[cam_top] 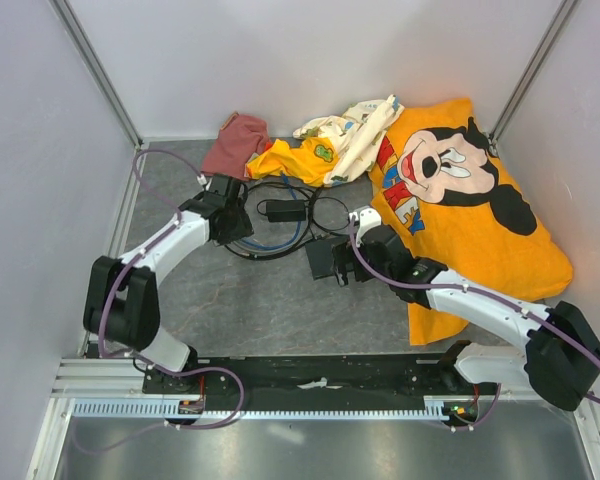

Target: Insert the plug into the switch port

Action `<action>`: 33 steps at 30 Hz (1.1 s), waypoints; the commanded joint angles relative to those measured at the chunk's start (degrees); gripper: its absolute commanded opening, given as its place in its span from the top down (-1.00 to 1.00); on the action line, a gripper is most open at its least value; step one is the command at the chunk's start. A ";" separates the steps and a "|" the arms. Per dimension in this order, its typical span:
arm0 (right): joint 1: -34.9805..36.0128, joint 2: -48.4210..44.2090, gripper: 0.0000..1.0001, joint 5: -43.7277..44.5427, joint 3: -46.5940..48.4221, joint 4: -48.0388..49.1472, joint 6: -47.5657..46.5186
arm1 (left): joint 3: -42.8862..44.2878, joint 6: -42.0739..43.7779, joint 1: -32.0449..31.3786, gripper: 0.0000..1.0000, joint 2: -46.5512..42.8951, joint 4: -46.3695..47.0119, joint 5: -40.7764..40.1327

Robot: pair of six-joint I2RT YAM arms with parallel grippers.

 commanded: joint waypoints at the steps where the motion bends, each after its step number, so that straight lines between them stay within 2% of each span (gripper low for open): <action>1: 0.15 0.27 -0.96 -1.55 -1.53 3.07 -2.29 | 6.63 -0.32 -0.39 -0.17 5.56 0.56 -3.10; 2: 0.15 0.53 -0.96 -2.25 -1.62 3.15 -2.46 | 6.98 -0.41 -0.57 -0.07 6.44 0.20 -2.05; 8: 0.15 0.18 -0.96 -3.40 -2.85 4.56 -4.31 | 1.37 -0.58 -8.73 -0.06 4.78 -0.07 -1.78; 11: 0.15 0.53 -0.96 -3.49 -3.03 4.65 -4.66 | -3.11 -4.52 -11.72 -0.07 3.12 0.11 -2.30; 14: 0.15 0.53 -0.96 -3.40 -3.47 5.09 -4.84 | -6.89 -7.43 -10.69 -0.07 1.18 1.77 -6.86; 18: 0.15 1.15 -0.96 -4.28 -3.64 5.26 -4.84 | -2.79 -8.58 -6.90 -0.07 2.05 1.86 -9.60; 24: 0.15 0.80 -0.96 -4.01 -3.91 5.26 -5.10 | 5.48 -11.13 -4.44 -0.02 8.46 1.52 -10.40; 33: 0.06 0.44 -0.96 -3.14 -4.79 4.91 -5.89 | 8.84 -14.30 -3.38 0.08 14.53 0.46 -9.07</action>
